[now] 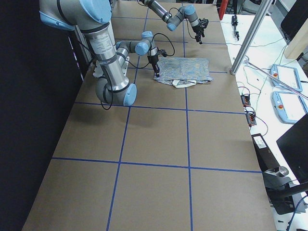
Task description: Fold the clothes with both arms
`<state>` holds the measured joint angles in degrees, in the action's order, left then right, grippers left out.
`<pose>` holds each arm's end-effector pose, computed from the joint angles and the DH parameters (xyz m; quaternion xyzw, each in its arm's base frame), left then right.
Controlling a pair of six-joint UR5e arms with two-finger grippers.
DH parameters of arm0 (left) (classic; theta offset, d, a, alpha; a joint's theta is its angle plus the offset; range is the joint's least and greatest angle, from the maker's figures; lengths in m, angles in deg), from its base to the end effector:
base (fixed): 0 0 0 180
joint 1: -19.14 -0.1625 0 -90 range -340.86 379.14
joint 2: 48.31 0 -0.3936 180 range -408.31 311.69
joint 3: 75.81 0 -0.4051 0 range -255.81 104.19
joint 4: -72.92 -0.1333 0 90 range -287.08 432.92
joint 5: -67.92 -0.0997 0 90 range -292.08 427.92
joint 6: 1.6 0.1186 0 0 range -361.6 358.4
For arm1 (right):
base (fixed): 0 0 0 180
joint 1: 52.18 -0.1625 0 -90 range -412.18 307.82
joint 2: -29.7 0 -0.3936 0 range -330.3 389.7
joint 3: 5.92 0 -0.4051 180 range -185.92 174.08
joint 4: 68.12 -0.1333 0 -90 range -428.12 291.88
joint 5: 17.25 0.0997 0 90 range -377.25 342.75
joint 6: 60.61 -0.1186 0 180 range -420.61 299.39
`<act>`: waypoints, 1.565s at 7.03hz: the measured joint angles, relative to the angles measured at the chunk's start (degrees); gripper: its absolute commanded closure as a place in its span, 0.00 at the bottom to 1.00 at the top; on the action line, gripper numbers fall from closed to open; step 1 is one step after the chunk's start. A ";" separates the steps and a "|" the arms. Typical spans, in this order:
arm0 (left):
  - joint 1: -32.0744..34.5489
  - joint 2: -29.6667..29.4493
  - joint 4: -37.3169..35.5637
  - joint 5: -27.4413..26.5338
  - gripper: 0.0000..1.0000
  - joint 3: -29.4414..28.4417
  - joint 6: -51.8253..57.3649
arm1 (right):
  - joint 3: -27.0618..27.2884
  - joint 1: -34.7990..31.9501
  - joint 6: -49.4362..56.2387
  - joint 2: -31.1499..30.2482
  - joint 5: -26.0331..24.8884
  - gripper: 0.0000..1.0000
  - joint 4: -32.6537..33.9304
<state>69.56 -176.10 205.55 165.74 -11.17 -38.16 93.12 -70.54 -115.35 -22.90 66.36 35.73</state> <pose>0.4132 -0.6837 0.3719 0.3257 0.3320 0.0548 0.8836 -0.5857 -0.3487 0.2272 0.1741 -0.2259 -0.1254 0.9502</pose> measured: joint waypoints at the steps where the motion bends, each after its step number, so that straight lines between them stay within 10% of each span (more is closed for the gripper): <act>1: -0.03 0.00 0.00 0.00 0.00 0.13 -0.02 | 1.14 -0.37 -0.02 -1.14 0.04 1.00 0.03; 3: -0.09 0.17 0.00 0.00 0.00 0.23 -0.31 | 5.79 -0.59 -0.46 -6.13 -0.03 0.74 0.02; 4: -0.12 0.28 0.00 0.00 0.00 0.27 -0.62 | 7.28 -0.39 -1.45 -8.19 -0.11 0.01 -0.02; 7: -0.14 0.45 0.00 -0.02 0.00 0.52 -0.85 | 9.56 0.25 -7.23 -9.76 0.30 0.00 -0.16; 11: -0.30 5.40 -0.32 6.03 0.00 10.46 -2.11 | 13.92 -14.08 -10.87 -10.63 13.20 0.01 -10.96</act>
<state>69.26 -170.70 205.23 171.77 -0.71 -40.27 107.04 -84.62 -126.22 -33.53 79.56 24.76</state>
